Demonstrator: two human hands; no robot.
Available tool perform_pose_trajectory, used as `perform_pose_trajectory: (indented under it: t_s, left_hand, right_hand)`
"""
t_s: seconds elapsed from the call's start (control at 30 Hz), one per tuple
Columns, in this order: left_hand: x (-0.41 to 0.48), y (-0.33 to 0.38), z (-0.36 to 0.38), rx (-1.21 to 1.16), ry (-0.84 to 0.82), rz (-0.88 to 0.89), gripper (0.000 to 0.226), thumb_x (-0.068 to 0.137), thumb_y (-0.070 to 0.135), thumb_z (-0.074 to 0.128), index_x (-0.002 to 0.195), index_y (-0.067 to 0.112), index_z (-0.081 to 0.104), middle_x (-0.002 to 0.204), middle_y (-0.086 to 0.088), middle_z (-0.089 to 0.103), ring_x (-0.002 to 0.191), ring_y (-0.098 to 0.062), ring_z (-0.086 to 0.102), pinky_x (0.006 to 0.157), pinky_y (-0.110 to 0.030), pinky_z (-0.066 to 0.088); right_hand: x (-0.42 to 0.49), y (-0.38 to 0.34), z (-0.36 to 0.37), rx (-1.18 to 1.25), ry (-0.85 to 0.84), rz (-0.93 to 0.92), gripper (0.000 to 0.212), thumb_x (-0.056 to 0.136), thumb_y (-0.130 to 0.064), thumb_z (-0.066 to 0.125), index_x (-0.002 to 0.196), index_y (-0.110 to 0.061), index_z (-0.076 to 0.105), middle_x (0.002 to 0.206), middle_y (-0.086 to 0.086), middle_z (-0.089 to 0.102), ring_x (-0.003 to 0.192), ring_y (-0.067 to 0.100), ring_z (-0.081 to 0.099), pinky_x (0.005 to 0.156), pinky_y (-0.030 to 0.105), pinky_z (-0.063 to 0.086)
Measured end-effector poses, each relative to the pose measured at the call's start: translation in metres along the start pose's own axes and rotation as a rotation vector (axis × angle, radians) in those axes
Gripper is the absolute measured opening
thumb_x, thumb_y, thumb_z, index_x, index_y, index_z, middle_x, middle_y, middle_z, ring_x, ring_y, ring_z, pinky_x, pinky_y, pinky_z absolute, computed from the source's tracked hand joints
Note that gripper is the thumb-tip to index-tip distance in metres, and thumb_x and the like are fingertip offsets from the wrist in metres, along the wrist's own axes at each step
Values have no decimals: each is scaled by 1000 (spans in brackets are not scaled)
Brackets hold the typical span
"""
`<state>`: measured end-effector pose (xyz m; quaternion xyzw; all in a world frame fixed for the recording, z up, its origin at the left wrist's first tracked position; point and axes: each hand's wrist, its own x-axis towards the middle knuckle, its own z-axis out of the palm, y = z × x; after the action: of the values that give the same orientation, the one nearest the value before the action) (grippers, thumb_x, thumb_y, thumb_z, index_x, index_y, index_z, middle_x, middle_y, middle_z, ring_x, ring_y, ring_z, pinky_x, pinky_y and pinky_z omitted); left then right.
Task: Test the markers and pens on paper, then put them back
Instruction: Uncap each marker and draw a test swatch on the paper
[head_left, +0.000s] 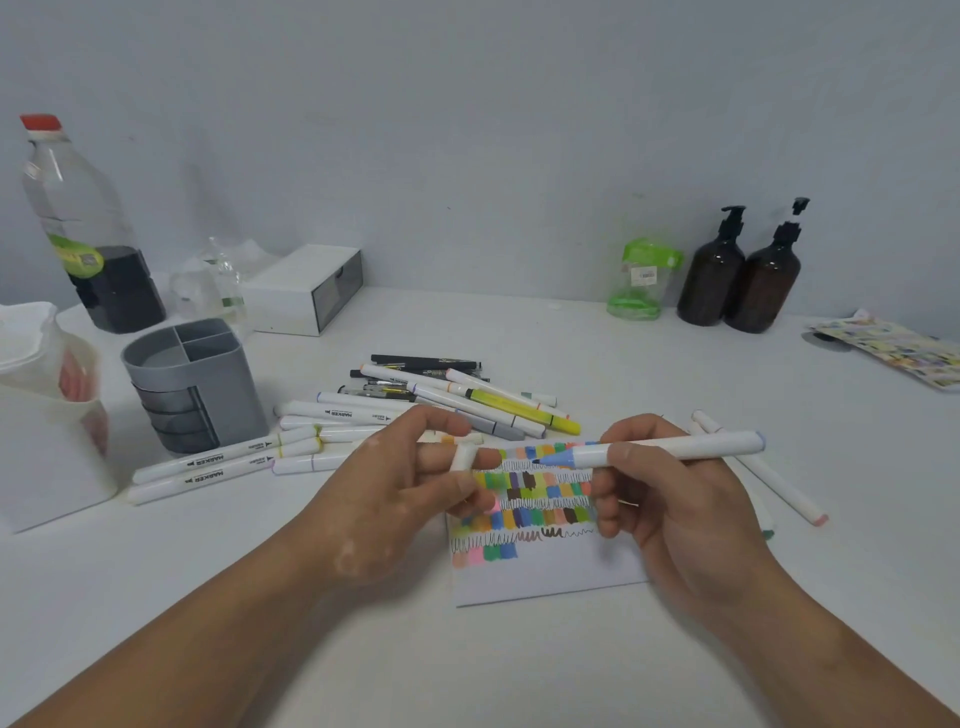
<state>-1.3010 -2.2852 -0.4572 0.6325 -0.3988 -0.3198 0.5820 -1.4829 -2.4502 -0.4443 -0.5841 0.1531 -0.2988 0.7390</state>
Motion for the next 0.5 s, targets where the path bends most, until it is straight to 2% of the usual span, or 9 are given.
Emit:
perform_pose_trajectory:
  t_s: [0.1, 0.2, 0.37, 0.5]
  left_hand:
    - [-1, 2, 1, 64, 4, 38, 14, 93, 10, 66, 106, 9, 60, 103, -4, 78, 84, -25, 75, 75, -26, 58]
    - [-2, 3, 3, 107, -7, 99, 14, 86, 24, 69, 98, 21, 73, 96, -3, 79, 80, -17, 74, 73, -22, 54]
    - [-3, 3, 6, 188, -53, 149, 23, 86, 30, 66, 105, 39, 75, 96, 10, 79, 90, -8, 74, 81, -20, 57]
    - [-5, 1, 11, 259, -74, 167, 24, 92, 28, 67, 111, 40, 74, 99, 12, 77, 91, -8, 73, 85, -28, 58]
  right_hand:
    - [-1, 0, 1, -66, -22, -39, 8, 75, -8, 74, 77, -16, 73, 62, 11, 61, 51, 18, 54, 46, 25, 48]
    - [-2, 1, 2, -61, -27, -58, 7, 78, -14, 69, 78, -17, 74, 63, 10, 63, 51, 18, 55, 47, 25, 48]
    - [-3, 1, 3, -91, -46, -58, 7, 78, -13, 69, 80, -17, 75, 64, 10, 64, 51, 19, 56, 47, 26, 49]
    - [-7, 3, 8, -251, -91, -92, 8, 78, -15, 73, 85, -17, 77, 64, 12, 65, 54, 19, 59, 50, 26, 51]
